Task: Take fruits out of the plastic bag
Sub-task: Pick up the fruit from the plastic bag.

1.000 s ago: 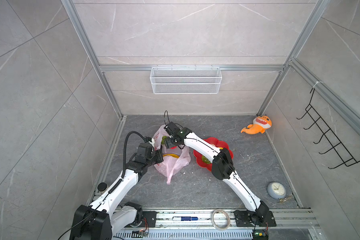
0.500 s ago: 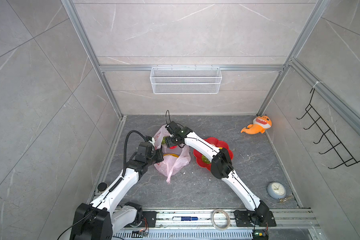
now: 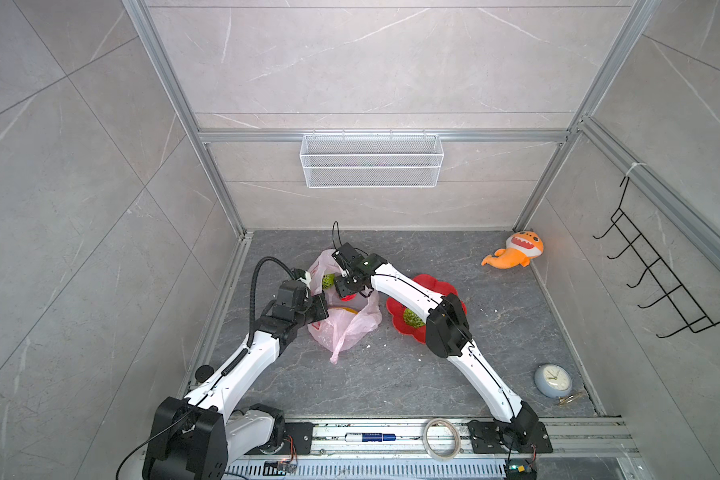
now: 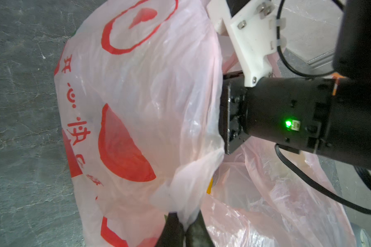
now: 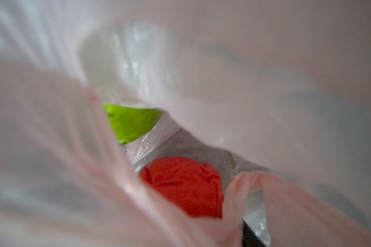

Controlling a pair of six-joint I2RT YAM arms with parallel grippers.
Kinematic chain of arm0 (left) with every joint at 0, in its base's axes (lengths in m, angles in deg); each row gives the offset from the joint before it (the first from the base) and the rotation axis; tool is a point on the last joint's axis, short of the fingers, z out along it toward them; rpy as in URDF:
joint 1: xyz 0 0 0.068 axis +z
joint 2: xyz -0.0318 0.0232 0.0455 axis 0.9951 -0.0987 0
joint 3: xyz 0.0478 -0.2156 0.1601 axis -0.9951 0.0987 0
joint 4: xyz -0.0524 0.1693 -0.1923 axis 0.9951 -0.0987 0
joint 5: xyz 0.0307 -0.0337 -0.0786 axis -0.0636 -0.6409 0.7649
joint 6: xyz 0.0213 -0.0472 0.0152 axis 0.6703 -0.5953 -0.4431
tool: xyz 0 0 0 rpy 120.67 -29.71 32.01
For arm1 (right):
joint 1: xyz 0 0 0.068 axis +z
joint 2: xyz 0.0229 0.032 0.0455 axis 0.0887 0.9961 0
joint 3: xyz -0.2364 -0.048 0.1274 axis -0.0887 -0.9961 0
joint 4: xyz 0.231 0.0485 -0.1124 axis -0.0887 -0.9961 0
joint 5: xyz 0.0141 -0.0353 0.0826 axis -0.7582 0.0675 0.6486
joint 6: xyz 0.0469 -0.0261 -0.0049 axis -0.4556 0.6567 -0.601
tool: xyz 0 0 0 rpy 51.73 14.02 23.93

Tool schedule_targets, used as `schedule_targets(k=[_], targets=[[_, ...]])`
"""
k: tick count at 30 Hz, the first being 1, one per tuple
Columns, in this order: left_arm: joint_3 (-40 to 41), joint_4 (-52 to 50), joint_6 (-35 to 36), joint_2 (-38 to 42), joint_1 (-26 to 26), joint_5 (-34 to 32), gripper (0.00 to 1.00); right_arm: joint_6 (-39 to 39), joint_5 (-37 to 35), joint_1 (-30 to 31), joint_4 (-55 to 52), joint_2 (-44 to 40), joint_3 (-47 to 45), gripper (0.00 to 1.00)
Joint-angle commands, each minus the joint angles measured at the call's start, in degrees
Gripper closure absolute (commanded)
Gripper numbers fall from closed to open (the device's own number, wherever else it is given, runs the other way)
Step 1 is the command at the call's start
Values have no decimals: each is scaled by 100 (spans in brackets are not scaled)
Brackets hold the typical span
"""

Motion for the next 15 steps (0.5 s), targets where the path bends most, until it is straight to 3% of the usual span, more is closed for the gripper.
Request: schedule_targets(k=[1, 7, 15], targets=[[-211, 261, 44, -14, -17, 30, 100, 187, 79, 113, 127, -762, -399, 57], [-204, 305, 38, -25, -18, 73, 100, 231, 286, 115, 448, -1375, -1066, 57], [-140, 370, -26, 51, -17, 82, 100, 261, 580, 115, 439, -1597, -1097, 58]])
